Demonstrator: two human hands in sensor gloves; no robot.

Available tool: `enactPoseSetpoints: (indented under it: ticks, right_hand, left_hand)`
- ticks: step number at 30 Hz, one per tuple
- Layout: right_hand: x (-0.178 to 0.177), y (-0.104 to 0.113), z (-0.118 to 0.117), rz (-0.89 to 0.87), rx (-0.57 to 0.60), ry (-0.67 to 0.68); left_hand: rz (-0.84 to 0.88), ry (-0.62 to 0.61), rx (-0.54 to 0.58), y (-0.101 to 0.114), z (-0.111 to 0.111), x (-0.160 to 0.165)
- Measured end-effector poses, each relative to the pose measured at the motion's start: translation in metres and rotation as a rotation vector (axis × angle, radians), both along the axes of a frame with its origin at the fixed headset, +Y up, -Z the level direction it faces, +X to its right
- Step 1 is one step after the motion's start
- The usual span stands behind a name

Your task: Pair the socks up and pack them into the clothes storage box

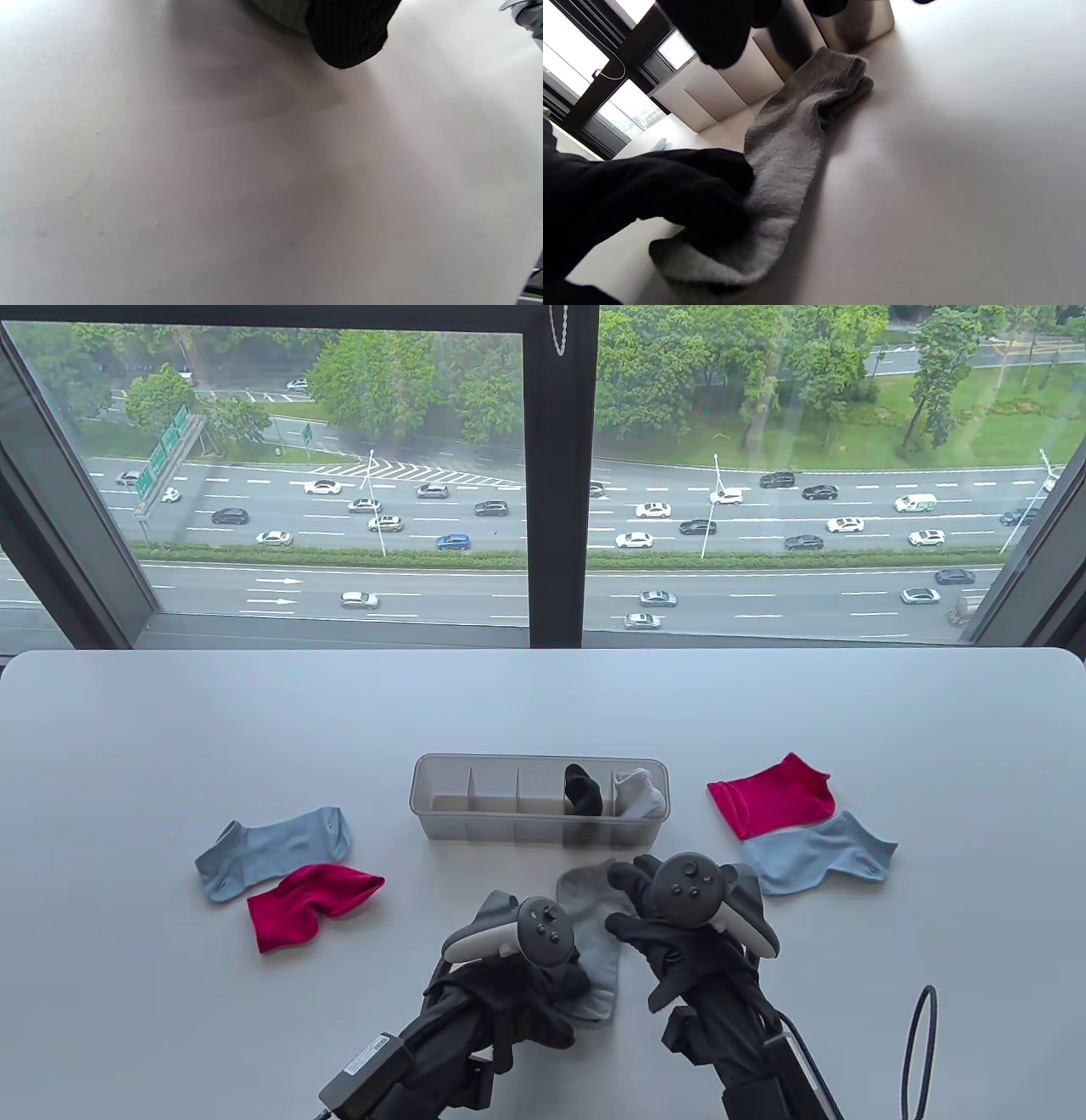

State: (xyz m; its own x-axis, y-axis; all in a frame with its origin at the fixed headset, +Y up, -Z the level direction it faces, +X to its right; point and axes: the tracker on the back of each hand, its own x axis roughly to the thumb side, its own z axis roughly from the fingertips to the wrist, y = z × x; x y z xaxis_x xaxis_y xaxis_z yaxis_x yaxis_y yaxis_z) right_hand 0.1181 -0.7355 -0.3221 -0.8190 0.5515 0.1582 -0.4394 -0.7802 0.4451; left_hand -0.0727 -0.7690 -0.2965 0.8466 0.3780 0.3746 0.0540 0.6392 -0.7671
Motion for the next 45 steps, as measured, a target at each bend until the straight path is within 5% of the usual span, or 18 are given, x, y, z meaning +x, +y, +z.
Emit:
enactPoseSetpoints:
  ticks: [6, 9, 17, 28, 40, 45]
  right_hand:
    - [-0.028, -0.026, 0.007, -0.034, -0.259, 0.189]
    - [-0.04, -0.045, 0.011, -0.006, -0.361, 0.221]
    - [-0.032, -0.048, 0.009, -0.103, -0.247, 0.044]
    - [-0.036, -0.052, 0.01, -0.115, -0.29, 0.05]
    - [-0.038, -0.055, 0.01, -0.13, -0.307, 0.035]
    - [-0.038, -0.056, 0.01, -0.172, -0.315, 0.001]
  left_hand:
    - [0.064, 0.135, 0.278, 0.0, -0.009, -0.014]
    - [0.139, 0.179, 0.26, 0.0, -0.011, -0.019]
    - [0.287, 0.28, 0.125, 0.0, -0.016, -0.03]
    - [0.236, 0.286, 0.167, -0.001, -0.017, -0.033]
    - [0.256, 0.271, 0.081, -0.006, -0.017, -0.033]
    - [0.204, 0.284, 0.217, -0.001, -0.013, -0.028]
